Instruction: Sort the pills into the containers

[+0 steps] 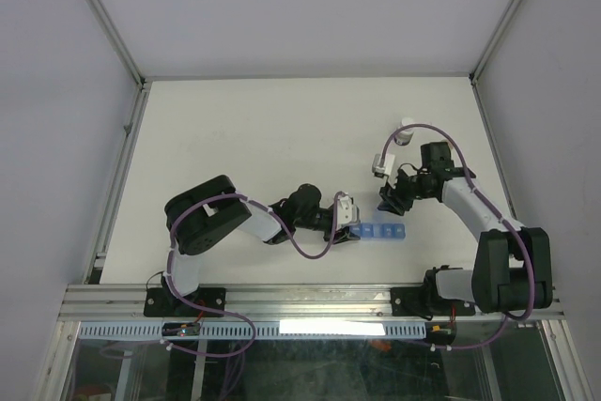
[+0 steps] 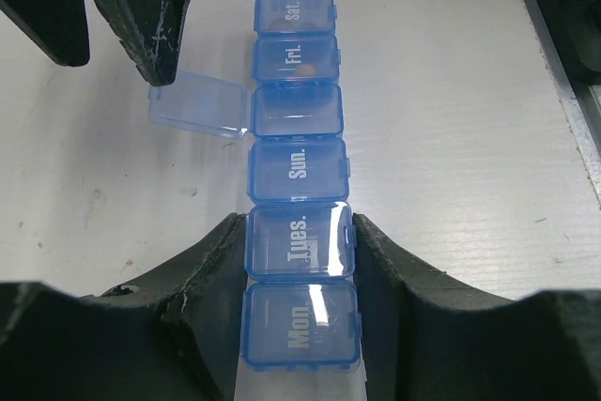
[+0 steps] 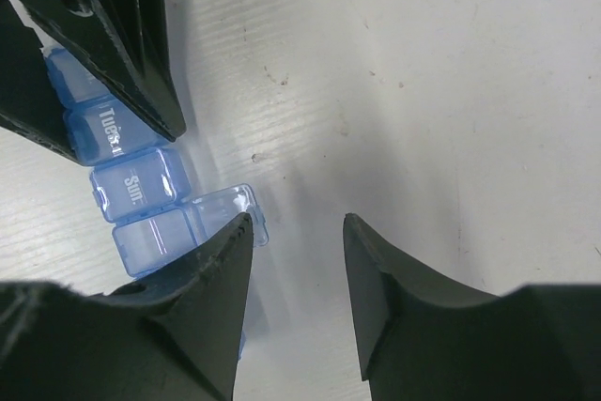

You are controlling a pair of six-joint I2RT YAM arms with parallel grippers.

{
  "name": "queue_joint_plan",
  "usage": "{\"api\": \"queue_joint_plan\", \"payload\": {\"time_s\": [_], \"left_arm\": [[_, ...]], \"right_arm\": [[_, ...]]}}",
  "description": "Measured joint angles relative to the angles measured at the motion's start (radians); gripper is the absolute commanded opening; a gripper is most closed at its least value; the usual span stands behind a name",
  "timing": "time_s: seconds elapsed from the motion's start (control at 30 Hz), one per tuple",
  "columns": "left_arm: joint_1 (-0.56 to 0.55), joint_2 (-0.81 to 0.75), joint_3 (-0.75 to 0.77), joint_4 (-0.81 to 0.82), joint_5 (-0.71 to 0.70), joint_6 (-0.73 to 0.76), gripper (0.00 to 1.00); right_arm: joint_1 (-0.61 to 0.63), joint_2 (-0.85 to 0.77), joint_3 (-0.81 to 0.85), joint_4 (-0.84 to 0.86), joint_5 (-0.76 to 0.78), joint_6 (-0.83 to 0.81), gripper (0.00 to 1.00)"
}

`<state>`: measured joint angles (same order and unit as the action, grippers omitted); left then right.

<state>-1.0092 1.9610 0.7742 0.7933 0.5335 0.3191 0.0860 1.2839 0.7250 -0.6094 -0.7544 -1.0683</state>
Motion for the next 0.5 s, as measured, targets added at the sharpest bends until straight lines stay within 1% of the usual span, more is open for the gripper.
{"api": "queue_joint_plan", "payload": {"time_s": [0.37, 0.5], "left_arm": [[0.000, 0.000, -0.001, 0.000, -0.009, -0.001, 0.00], [0.000, 0.000, -0.001, 0.000, -0.016, -0.002, 0.00]], "right_arm": [[0.079, 0.075, -0.003, 0.032, 0.092, 0.006, 0.44], [0.109, 0.102, -0.003, 0.041, 0.126, 0.014, 0.45]]}}
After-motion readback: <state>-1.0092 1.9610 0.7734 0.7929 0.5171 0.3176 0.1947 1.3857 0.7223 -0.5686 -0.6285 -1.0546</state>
